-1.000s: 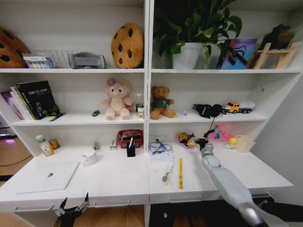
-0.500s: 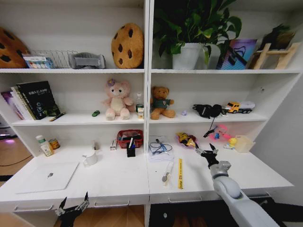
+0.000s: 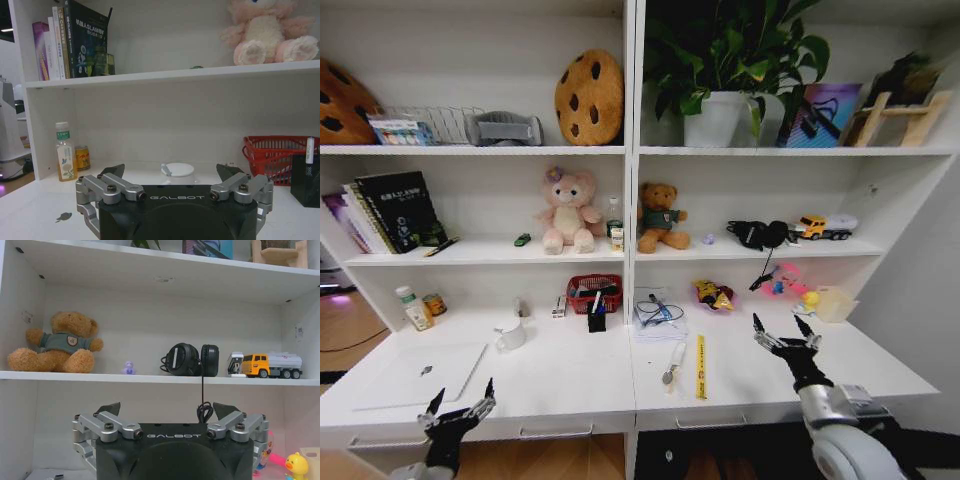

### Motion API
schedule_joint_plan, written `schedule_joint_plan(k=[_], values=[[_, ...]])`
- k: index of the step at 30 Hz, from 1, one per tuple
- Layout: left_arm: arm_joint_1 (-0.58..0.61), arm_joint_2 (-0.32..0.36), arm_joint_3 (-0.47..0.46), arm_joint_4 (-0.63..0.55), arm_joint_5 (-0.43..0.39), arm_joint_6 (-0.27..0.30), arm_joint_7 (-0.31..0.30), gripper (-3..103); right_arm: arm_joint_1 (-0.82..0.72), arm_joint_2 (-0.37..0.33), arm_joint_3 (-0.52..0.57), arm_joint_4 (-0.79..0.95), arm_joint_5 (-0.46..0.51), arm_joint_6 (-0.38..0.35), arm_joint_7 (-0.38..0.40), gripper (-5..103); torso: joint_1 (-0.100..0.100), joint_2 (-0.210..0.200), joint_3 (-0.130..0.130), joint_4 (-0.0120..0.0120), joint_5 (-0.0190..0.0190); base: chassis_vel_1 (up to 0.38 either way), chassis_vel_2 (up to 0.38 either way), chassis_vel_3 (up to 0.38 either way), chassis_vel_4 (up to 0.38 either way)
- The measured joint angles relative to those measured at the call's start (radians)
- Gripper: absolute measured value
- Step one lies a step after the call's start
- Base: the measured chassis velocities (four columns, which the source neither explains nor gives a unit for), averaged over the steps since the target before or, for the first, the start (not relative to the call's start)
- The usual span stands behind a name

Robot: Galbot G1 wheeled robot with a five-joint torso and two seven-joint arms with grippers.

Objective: Organize the objects on the table.

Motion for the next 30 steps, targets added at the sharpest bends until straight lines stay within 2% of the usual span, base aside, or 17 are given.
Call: schedule_joint_plan(k=[4,11,14,23,30], values=[[0.013,0.003,-0.01,-0.06,-0.019,0.026,-0.005,100,-0.008,0.006,-0.002,0.011,-0.007,0.012,-0.021,100,0.0,0.0,0.0,0.0003,0.0002,0.0,0.0,0.0,0.0],[0.017,0.015,-0.036,-0.092,-0.027,0.039,-0.006,100,-0.029,0.011,-0.015,0.028,-0.04,0.03,-0.061,100,0.0,0.0,0.0,0.0003,0.0001,0.0,0.0,0.0,0.0],[0.022,0.032,-0.06,-0.117,-0.045,0.061,-0.004,100,-0.051,0.028,-0.016,0.036,-0.063,0.05,-0.082,100,0.0,0.0,0.0,0.0,0.0001,0.0,0.0,0.0,0.0],[0.025,0.047,-0.076,-0.131,-0.064,0.093,-0.003,100,-0.066,0.047,-0.03,0.037,-0.092,0.06,-0.092,100,0.0,0.0,0.0,0.0002,0.0001,0.0,0.0,0.0,0.0],[0.025,0.047,-0.076,-0.131,-0.064,0.095,-0.003,100,-0.065,0.048,-0.032,0.037,-0.093,0.06,-0.091,100,0.0,0.0,0.0,0.0002,0.0001,0.0,0.0,0.0,0.0]])
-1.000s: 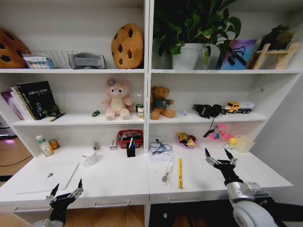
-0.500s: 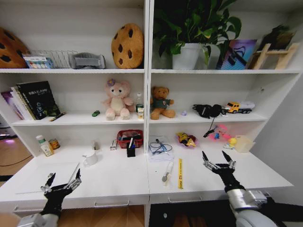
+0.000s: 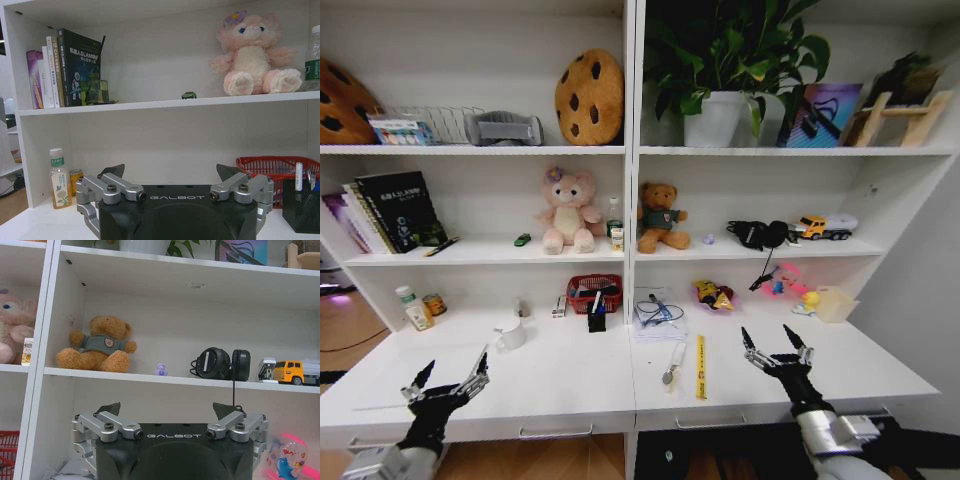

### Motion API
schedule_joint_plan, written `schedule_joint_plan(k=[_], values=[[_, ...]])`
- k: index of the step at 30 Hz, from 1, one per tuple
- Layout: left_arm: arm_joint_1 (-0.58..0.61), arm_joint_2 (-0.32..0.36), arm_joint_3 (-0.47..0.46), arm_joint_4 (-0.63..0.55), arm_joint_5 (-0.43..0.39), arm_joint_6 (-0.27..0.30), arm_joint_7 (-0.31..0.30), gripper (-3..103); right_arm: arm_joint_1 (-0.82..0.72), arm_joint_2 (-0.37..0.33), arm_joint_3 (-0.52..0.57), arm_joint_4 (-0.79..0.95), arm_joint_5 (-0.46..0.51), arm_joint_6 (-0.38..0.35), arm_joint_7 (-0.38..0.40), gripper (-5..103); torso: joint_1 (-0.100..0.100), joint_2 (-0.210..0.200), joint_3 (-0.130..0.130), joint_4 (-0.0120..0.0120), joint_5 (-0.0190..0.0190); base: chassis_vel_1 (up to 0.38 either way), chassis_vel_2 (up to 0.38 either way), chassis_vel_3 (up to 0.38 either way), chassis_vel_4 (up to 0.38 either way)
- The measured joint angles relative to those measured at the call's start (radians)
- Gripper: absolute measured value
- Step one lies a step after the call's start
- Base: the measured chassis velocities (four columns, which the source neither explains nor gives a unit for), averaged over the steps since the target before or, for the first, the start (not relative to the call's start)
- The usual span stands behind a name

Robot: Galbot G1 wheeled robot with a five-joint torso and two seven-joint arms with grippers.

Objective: Organize the objects on the table.

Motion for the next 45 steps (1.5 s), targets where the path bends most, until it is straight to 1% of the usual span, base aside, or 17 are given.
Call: schedule_joint_plan(k=[23,28,30,31,36,38,40,41,45], values=[[0.0,-0.001,0.001,0.002,0.002,0.0,-0.001,100,0.002,-0.001,-0.001,-0.003,0.001,-0.002,0.002,100,0.0,0.0,0.0,0.0,0.0001,0.0,0.0,0.0,0.0],[0.0,-0.001,0.002,0.002,0.002,-0.001,-0.001,100,0.002,-0.001,-0.001,-0.003,0.002,-0.002,0.003,100,0.0,0.0,0.0,-0.0001,0.0002,0.056,0.051,-0.07,-0.087],[0.0,-0.001,0.002,0.002,0.002,-0.001,-0.001,100,0.002,-0.001,-0.001,-0.003,0.002,-0.002,0.003,100,0.0,0.0,0.0,-0.0002,0.0002,0.143,0.14,-0.136,-0.163],[0.0,-0.001,0.002,0.002,0.002,-0.001,-0.001,100,0.003,-0.001,-0.001,-0.003,0.002,-0.002,0.003,100,0.0,0.0,0.0,0.0003,0.0002,0.165,0.2,-0.162,-0.162],[0.0,-0.001,0.002,0.002,0.002,-0.001,-0.001,100,0.003,-0.001,-0.001,-0.003,0.002,-0.002,0.003,100,0.0,0.0,0.0,-0.0003,-0.0001,0.204,0.206,-0.196,-0.2],[0.0,-0.001,0.002,0.003,0.002,-0.001,-0.001,100,0.003,-0.001,-0.001,-0.003,0.002,-0.002,0.003,100,0.0,0.0,0.0,0.0,-0.0005,0.253,0.234,-0.242,-0.246],[0.0,-0.001,0.001,0.003,0.002,-0.002,-0.001,100,0.003,-0.001,-0.001,-0.003,0.002,-0.002,0.003,100,0.0,0.0,0.0,0.0002,0.0009,0.274,0.285,-0.288,-0.263],[0.0,-0.001,0.002,0.003,0.002,-0.002,-0.001,100,0.003,-0.001,-0.001,-0.003,0.002,-0.002,0.003,100,0.0,0.0,0.0,-0.0001,-0.0005,0.28,0.324,-0.289,-0.268],[0.0,-0.001,0.002,0.003,0.002,-0.002,-0.001,100,0.003,-0.001,-0.001,-0.003,0.002,-0.002,0.003,100,0.0,0.0,0.0,-0.0003,-0.0003,0.32,0.308,-0.304,-0.297]])
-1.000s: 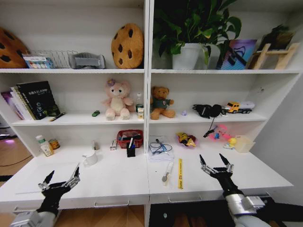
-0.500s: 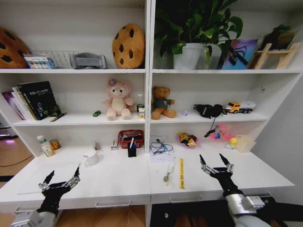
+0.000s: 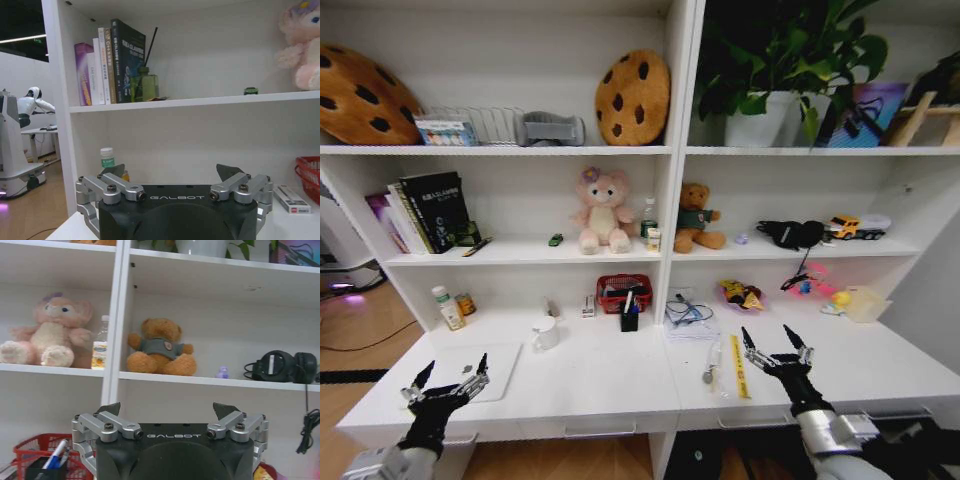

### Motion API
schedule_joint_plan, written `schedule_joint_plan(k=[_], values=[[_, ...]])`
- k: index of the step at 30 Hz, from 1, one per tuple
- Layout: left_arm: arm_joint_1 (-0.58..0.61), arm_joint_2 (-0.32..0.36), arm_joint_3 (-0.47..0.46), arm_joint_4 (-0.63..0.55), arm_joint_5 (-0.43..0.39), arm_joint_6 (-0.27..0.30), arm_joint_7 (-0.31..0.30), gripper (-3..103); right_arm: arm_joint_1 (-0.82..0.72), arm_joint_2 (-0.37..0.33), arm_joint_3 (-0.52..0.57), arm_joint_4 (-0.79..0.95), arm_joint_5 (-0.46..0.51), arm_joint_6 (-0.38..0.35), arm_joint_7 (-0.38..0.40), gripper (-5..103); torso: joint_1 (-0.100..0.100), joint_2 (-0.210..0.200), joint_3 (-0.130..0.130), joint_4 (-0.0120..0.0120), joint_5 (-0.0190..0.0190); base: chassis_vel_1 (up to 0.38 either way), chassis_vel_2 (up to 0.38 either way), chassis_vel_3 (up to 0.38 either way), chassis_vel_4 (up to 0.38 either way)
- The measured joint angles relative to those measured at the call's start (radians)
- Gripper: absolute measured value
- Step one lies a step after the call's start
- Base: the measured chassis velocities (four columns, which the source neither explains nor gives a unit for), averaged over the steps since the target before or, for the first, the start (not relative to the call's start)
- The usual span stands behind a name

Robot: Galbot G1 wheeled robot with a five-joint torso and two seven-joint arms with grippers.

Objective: Organize the objects on the table.

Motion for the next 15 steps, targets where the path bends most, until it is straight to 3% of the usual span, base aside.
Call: schedule_joint_plan(k=[8,10,13,15], values=[[0.0,0.0,0.0,0.0,0.0,0.0,0.0,100,0.0,0.0,0.0,0.0,0.0,0.0,0.0,100,0.0,0.0,0.0,0.0005,0.0012,0.352,0.359,-0.373,-0.358],[0.0,0.0,0.0,0.0,0.0,0.0,0.0,100,0.001,0.0,0.0,0.0,0.0,0.0,0.0,100,0.0,0.0,0.0,-0.0001,-0.001,0.363,0.373,-0.362,-0.363],[0.0,0.0,0.0,0.0,0.0,0.0,0.0,100,0.0,0.0,0.0,0.0,0.0,0.0,0.0,100,0.0,0.0,0.0,0.0004,0.0011,0.355,0.358,-0.364,-0.358],[0.0,0.0,0.0,0.0,0.0,0.0,0.0,100,0.0,0.0,0.0,0.0,0.0,0.0,0.0,100,0.0,0.0,0.0,0.0001,-0.0007,0.349,0.365,-0.352,-0.333]])
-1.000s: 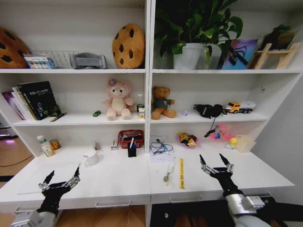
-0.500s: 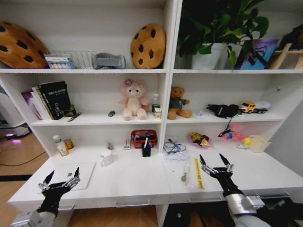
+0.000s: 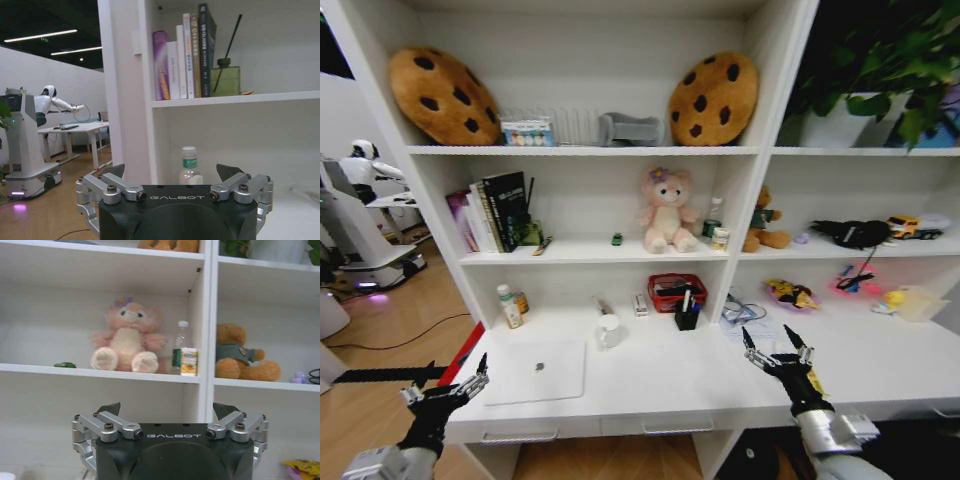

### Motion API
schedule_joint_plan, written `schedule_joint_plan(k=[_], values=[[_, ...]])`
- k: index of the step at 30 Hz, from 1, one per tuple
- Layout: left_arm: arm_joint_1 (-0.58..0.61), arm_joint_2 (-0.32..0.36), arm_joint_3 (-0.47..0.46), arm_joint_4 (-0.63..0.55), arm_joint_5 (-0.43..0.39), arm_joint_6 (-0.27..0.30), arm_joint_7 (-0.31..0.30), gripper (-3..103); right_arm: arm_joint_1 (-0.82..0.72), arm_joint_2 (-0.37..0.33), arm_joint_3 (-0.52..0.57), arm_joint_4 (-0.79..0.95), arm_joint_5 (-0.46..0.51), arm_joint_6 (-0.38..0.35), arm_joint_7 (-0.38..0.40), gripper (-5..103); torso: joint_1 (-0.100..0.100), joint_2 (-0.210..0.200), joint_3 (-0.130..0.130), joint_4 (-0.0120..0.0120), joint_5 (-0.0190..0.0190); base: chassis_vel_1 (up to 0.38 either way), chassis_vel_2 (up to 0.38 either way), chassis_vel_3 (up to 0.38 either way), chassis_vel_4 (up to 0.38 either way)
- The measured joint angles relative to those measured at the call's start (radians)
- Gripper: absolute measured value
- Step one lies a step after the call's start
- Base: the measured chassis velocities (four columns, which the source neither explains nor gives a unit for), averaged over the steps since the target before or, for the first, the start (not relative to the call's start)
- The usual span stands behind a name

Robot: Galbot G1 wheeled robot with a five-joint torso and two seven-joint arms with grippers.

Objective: Organize the objects on the table.

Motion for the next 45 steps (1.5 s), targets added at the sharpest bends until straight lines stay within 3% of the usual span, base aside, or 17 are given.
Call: schedule_joint_plan(k=[2,3,4,6,8,9,10,12,13,14,16,22,45], values=[[0.0,0.0,0.0,0.0,0.0,0.0,0.0,100,0.0,0.0,0.0,0.0,0.0,0.0,0.0,100,0.0,0.0,0.0,0.0001,0.0004,0.383,0.348,-0.33,-0.363],[0.0,0.0,0.0,-0.001,0.0,0.0,0.0,100,0.0,0.0,0.0,0.0,0.0,0.0,0.0,100,0.0,0.0,0.0,0.0006,0.0029,0.383,0.388,-0.387,-0.363],[0.0,0.0,0.0,0.0,0.0,0.0,0.001,100,0.0,0.0,0.0,0.0,0.0,0.0,0.0,100,0.0,0.0,0.0,-0.0001,0.0006,0.331,0.325,-0.313,-0.33],[0.0,0.0,0.0,0.0,0.0,0.0,0.0,100,0.0,0.0,0.0,0.0,0.0,0.0,0.0,100,0.0,0.0,0.0,0.0002,-0.0007,0.32,0.325,-0.325,-0.331],[0.0,0.0,0.0,0.0,0.0,0.0,0.0,100,0.0,0.0,0.0,0.0,0.0,0.0,0.0,100,0.0,0.0,0.0,0.0005,0.0027,0.331,0.321,-0.324,-0.323],[0.0,0.0,0.0,0.0,0.0,0.0,0.0,100,0.0,0.0,0.0,0.0,0.0,0.0,0.0,100,0.0,0.0,0.0,0.0005,0.0027,0.353,0.321,-0.311,-0.316],[0.0,0.0,0.0,0.0,0.0,0.0,0.0,100,0.0,0.0,0.0,0.0,0.0,0.0,0.0,100,0.0,0.0,0.0,0.0,-0.0006,0.266,0.28,-0.212,-0.235],[0.0,0.0,0.0,0.0,0.0,0.0,0.0,100,0.0,0.0,0.0,0.0,0.0,0.0,0.0,100,0.0,0.0,0.0,-0.0002,-0.0009,0.214,0.143,-0.212,-0.235],[0.0,0.0,0.0,0.0,0.0,0.0,0.0,100,-0.001,0.0,0.0,0.0,0.0,0.0,0.0,100,0.0,0.0,0.0,-0.001,0.0008,0.214,0.143,-0.127,-0.166],[0.0,0.0,0.0,0.0,0.0,0.0,0.0,100,0.0,0.0,0.0,0.0,0.0,0.0,0.0,100,0.0,0.0,0.0,0.001,0.0014,0.172,0.049,-0.034,-0.105],[0.0,0.0,0.0,0.0,0.0,0.0,0.0,100,0.0,0.0,0.0,0.0,0.0,0.0,0.0,100,0.0,0.0,0.0,0.0011,0.0007,0.061,0.071,-0.034,-0.105],[0.0,0.0,0.0,0.0,0.0,0.0,0.0,100,0.0,0.0,0.0,0.0,0.0,0.0,0.0,100,0.0,0.0,0.0,-0.0003,0.0012,-0.044,-0.026,0.057,0.018],[0.0,0.0,0.0,0.0,0.0,0.0,0.001,100,0.0,0.0,0.0,0.0,0.0,0.0,0.0,100,0.0,0.0,0.0,0.0002,0.0009,0.054,-0.065,-0.066,0.078]])
